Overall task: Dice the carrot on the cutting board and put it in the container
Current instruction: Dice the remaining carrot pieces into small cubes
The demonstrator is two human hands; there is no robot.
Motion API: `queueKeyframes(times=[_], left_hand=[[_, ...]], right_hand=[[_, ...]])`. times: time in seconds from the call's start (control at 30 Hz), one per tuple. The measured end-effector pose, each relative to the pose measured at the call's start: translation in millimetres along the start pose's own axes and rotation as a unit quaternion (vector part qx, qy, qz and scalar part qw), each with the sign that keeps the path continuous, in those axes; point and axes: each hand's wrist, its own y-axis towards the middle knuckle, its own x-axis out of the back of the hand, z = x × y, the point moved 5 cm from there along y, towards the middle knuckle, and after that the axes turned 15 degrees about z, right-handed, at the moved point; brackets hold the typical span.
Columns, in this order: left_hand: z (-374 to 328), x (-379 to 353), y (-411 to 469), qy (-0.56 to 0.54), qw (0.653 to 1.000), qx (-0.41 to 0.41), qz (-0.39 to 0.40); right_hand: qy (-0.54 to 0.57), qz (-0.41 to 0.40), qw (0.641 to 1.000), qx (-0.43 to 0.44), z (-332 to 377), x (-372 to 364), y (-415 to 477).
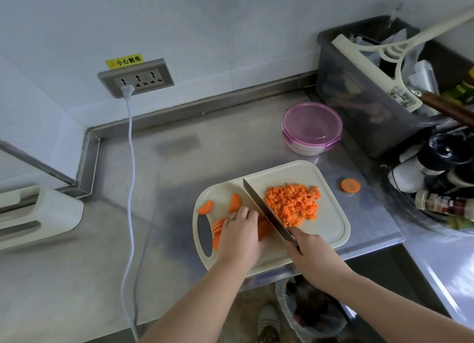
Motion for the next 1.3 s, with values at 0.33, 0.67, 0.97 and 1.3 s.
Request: queueKeyframes(times=[0.33,0.67,0.97,1.3], left_hand=[[2,-3,2,-0.025,0.999,-0.015,-0.019],[8,0,-7,-0.084,0.993,-0.020,-0.078],[10,-5,-8,-0.075,0.988,-0.035,-0.129],[7,-8,-12,-0.051,0.988,-0.057,-0.131]], right_hand=[[0.015,-0.001,1.000,0.000,-3,-3,2],[0.045,-0.038,0.998,0.025,-3,-2,-3],[0.046,-0.061,0.997,0.027,-7,5,-11],[0.044,-0.052,0.997,0.020,-6,5,-9]])
